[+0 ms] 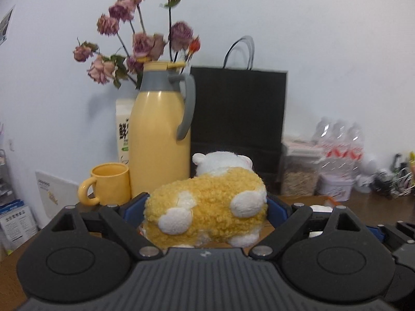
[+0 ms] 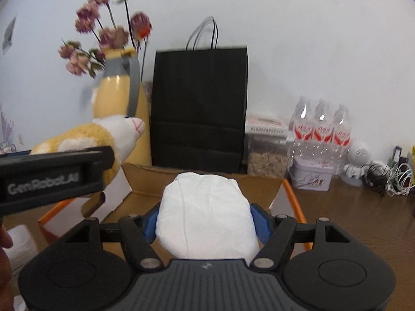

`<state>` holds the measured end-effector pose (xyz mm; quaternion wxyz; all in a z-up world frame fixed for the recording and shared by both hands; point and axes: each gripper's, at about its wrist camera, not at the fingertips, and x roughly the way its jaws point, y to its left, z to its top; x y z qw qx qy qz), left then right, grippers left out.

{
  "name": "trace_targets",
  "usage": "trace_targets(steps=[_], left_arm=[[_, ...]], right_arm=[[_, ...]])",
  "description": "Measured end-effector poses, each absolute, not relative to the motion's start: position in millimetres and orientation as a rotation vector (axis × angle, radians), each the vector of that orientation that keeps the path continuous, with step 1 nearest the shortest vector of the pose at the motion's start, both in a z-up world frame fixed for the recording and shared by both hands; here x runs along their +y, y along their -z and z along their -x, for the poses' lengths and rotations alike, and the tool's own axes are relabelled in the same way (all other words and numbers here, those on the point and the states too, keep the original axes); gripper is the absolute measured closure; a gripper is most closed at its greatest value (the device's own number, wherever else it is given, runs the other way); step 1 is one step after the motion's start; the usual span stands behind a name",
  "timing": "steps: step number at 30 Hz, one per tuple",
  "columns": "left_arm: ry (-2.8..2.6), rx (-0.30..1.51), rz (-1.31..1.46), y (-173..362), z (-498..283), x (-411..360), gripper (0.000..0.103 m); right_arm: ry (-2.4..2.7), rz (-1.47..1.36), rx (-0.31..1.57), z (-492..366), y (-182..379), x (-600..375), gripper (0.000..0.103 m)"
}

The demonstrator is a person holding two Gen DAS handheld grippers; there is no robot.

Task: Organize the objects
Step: 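Lower the cloth and plush toy into the box and open both grippers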

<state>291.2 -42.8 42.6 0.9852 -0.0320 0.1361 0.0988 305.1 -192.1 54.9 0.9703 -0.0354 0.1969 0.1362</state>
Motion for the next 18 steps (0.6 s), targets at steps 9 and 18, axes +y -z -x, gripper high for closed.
trace_targets(steps=[9, 18], left_arm=[[-0.206, 0.379, 0.043, -17, -310, -39, 0.01], [-0.189, 0.327, 0.099, -19, -296, -33, 0.0]], right_arm=[[-0.29, 0.068, 0.475, -326, -33, -183, 0.034], [-0.283, 0.059, 0.478, -322, -31, -187, 0.004]])
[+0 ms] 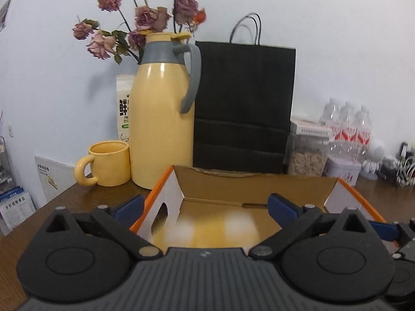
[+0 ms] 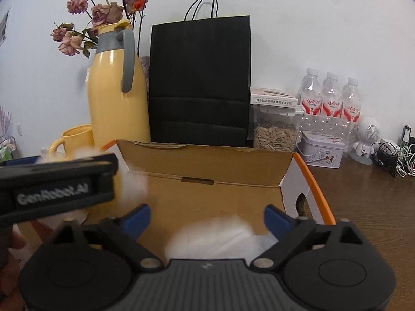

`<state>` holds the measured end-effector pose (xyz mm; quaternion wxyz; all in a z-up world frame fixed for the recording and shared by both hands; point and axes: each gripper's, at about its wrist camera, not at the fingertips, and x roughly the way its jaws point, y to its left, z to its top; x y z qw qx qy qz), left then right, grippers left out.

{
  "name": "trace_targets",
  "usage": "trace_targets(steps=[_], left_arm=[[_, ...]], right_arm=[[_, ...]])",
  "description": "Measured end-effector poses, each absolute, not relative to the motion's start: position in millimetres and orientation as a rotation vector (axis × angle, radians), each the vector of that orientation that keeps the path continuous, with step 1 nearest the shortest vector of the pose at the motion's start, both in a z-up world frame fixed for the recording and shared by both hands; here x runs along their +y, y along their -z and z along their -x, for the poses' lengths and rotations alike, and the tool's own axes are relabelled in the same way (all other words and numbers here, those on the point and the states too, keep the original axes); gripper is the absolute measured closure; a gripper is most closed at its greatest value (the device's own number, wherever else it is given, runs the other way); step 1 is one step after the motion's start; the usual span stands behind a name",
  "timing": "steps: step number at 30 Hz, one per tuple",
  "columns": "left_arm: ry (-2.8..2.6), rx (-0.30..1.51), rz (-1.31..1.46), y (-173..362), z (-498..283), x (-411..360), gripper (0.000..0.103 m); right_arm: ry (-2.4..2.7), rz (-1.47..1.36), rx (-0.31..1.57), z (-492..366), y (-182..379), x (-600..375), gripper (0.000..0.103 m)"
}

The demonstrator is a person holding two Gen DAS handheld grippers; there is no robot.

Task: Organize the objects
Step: 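Lower the cloth and plush toy into the box and open both grippers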

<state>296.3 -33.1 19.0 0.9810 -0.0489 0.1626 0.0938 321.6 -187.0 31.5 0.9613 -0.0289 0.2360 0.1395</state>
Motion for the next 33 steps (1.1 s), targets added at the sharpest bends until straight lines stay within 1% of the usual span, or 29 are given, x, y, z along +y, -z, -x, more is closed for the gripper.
trace_targets(steps=[1, 2, 9, 14, 24, 33], left_arm=[[-0.188, 0.328, 0.108, -20, -296, -32, 0.0], [-0.189, 0.334, 0.114, -20, -296, -31, 0.0], [-0.186, 0.333, 0.122, -23, -293, -28, 0.0], [-0.169, 0.299, 0.131, -30, -282, -27, 0.0], [-0.117, 0.202, 0.14, -49, -243, -27, 0.0], [-0.073, 0.18, 0.11, -51, -202, -24, 0.0]], right_arm=[[-0.281, 0.055, 0.475, -321, -32, -188, 0.0], [-0.28, 0.05, 0.472, -320, -33, -188, 0.0], [-0.279, 0.053, 0.471, -318, -35, -189, 0.0], [-0.278, 0.052, 0.457, -312, -39, -192, 0.0], [-0.282, 0.059, 0.381, -283, -57, -207, 0.0], [-0.276, 0.066, 0.318, -243, -65, -221, 0.0]])
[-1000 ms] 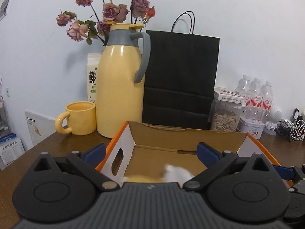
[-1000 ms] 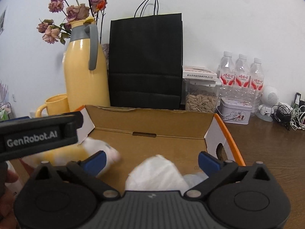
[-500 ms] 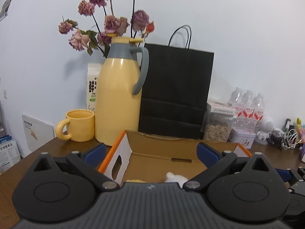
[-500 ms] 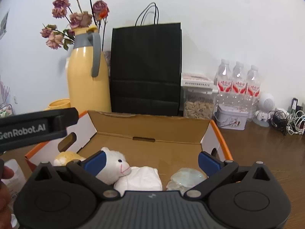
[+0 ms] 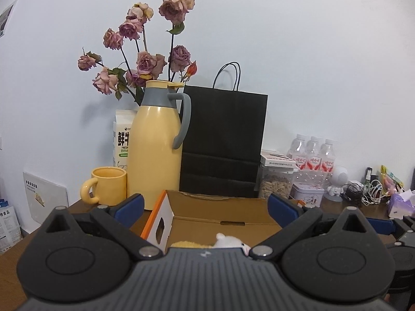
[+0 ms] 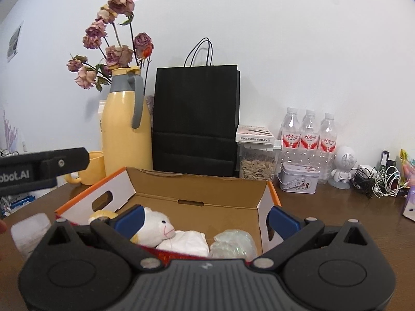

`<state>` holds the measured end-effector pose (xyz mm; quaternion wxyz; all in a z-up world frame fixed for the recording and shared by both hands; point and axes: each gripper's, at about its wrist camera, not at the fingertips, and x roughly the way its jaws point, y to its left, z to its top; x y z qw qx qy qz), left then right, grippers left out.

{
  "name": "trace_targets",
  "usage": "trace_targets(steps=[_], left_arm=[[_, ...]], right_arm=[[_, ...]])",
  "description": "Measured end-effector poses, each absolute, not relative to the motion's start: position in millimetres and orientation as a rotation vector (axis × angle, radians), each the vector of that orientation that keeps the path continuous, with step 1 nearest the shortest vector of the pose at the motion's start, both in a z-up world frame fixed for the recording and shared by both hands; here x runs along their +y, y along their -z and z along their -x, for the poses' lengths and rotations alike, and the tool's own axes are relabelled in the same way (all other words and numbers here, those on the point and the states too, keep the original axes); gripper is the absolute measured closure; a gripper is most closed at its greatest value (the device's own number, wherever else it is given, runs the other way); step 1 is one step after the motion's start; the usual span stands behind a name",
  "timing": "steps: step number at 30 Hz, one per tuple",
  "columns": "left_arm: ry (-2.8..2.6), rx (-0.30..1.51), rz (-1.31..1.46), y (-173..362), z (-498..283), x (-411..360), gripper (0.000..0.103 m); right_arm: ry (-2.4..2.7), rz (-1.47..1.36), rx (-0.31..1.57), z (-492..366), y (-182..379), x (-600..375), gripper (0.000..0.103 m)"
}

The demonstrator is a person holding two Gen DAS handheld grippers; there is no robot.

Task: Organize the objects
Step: 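Grasp the navy pouch with the right gripper while the left approaches the cotton tub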

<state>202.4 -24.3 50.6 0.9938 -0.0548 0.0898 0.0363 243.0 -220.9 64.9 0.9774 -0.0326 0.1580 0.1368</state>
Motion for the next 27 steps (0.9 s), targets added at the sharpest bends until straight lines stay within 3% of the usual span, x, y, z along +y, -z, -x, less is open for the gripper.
trace_targets(steps=[9, 27], left_arm=[[-0.043, 0.223, 0.074, -42, -160, -15, 0.0], [-0.106, 0.341, 0.01, -16, -91, 14, 0.0]], right_arm=[[-0.3, 0.079, 0.304, -191, -63, -229, 0.0], [-0.287, 0.094, 0.462, -114, -15, -260, 0.0]])
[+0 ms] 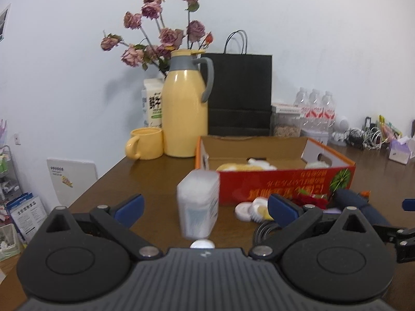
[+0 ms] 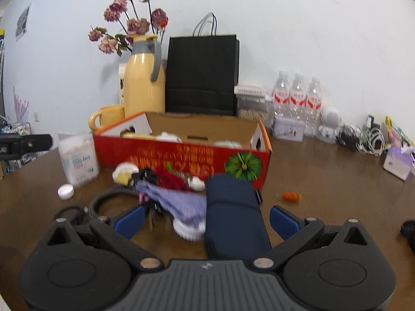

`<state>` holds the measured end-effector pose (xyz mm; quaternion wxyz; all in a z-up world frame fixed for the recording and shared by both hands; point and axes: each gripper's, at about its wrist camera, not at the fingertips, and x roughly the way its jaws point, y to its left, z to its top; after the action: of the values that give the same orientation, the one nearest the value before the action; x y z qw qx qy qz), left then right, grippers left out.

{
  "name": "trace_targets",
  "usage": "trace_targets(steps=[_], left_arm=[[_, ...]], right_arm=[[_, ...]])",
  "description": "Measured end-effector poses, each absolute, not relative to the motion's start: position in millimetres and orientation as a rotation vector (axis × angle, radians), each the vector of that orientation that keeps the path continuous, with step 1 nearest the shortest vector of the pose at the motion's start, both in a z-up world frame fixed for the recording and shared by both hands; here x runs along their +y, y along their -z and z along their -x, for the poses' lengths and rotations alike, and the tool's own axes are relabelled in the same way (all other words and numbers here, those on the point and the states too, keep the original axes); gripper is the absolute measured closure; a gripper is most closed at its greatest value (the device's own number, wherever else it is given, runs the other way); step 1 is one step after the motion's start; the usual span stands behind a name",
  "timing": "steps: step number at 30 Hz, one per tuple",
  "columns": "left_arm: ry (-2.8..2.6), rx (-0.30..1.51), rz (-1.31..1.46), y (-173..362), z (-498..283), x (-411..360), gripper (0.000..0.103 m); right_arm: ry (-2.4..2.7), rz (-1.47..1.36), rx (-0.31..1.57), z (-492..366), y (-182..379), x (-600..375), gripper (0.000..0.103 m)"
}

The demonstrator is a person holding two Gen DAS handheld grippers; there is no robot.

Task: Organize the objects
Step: 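Grasp the navy pouch with the right gripper while the left approaches the cotton tub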

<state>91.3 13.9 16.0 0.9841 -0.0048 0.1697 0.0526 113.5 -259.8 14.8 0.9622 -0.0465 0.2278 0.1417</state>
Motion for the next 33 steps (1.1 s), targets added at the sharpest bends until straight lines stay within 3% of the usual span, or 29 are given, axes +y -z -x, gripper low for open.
trace_targets(steps=[22, 30, 33], left_arm=[[-0.15, 0.388, 0.027, -7, -95, 30, 0.0], [-0.154, 0.401, 0.026, -4, -100, 28, 0.0], [-0.152, 0.404, 0.027, -2, -101, 28, 0.0]], right_arm=[[-0.249, -0.051, 0.583, -194, -4, -292, 0.0], [-0.254, -0.057, 0.663, -220, 15, -287, 0.009], [-0.277, -0.1, 0.671, -222, 17, -291, 0.018]])
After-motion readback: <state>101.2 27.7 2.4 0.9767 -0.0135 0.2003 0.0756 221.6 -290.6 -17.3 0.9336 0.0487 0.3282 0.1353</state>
